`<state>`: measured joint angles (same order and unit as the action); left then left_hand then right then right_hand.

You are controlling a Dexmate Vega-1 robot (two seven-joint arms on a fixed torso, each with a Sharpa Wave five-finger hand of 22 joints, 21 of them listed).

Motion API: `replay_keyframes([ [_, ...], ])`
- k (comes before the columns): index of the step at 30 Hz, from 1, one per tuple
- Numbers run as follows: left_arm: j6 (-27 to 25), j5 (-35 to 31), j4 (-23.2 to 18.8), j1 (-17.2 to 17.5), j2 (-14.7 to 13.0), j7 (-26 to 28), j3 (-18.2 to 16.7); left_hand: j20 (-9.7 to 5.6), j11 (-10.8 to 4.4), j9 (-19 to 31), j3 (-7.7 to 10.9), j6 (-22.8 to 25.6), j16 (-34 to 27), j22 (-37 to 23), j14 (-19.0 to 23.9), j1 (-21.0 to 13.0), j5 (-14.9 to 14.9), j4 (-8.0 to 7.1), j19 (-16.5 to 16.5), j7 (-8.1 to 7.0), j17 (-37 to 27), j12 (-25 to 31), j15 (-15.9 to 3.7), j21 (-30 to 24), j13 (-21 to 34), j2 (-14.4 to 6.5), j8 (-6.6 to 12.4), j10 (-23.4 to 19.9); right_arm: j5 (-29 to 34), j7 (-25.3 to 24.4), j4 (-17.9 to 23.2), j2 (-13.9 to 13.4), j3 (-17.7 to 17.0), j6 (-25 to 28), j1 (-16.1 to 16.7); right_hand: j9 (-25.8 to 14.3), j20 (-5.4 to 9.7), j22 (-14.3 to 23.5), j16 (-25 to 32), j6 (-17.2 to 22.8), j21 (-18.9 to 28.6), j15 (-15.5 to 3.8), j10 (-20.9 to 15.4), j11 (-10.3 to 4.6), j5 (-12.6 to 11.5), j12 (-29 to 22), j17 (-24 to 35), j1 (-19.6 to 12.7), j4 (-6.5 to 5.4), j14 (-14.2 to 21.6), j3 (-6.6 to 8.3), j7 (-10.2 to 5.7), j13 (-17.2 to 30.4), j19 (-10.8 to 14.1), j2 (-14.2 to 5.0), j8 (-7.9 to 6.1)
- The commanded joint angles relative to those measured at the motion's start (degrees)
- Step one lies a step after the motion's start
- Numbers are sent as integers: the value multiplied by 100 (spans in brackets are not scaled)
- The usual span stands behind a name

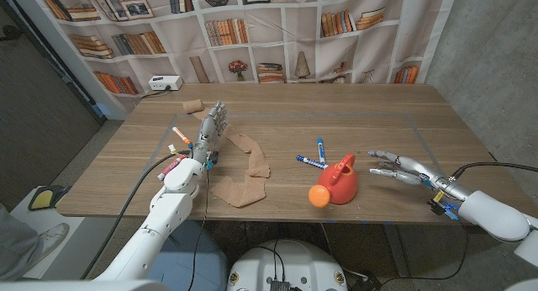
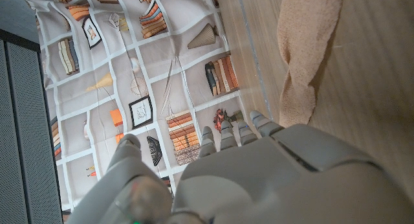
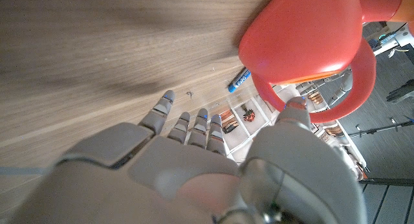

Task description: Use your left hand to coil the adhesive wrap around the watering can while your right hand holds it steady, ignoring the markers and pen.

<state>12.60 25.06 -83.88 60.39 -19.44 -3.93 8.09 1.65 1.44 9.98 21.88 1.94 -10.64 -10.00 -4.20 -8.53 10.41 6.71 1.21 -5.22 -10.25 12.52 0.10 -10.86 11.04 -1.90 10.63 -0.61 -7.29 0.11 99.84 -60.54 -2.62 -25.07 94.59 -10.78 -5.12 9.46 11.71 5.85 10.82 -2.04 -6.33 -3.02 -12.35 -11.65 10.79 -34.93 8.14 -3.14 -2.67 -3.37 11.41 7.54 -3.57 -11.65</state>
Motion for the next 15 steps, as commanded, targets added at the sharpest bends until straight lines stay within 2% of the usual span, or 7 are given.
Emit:
replay_keyframes([
  [1, 30, -15, -40, 43, 19, 25, 10, 12, 19, 30, 0, 19, 5, -12, -33, 3, 6, 41, -28, 2, -9, 2, 31, -26, 32, -19, 6, -30, -65, -12, 0, 34, 101, -42, -7, -25, -23, 12, -4, 29, -8, -343, -26, -6, -20, -15, 12, -51, -4, -10, 28, 19, -1, 35, -6, -9],
  [15, 47, -12, -27, 62, 29, 30, 23, 17, 30, 30, -2, 28, 4, -12, -35, 5, 6, 42, -35, 1, -9, 12, 38, -24, 32, -20, 10, -58, -132, 36, -23, 51, 299, -123, -202, -25, -23, 12, -6, 56, -17, -356, -27, -4, -24, -9, 11, -68, -5, -9, 41, 1, 0, 22, -10, -12],
])
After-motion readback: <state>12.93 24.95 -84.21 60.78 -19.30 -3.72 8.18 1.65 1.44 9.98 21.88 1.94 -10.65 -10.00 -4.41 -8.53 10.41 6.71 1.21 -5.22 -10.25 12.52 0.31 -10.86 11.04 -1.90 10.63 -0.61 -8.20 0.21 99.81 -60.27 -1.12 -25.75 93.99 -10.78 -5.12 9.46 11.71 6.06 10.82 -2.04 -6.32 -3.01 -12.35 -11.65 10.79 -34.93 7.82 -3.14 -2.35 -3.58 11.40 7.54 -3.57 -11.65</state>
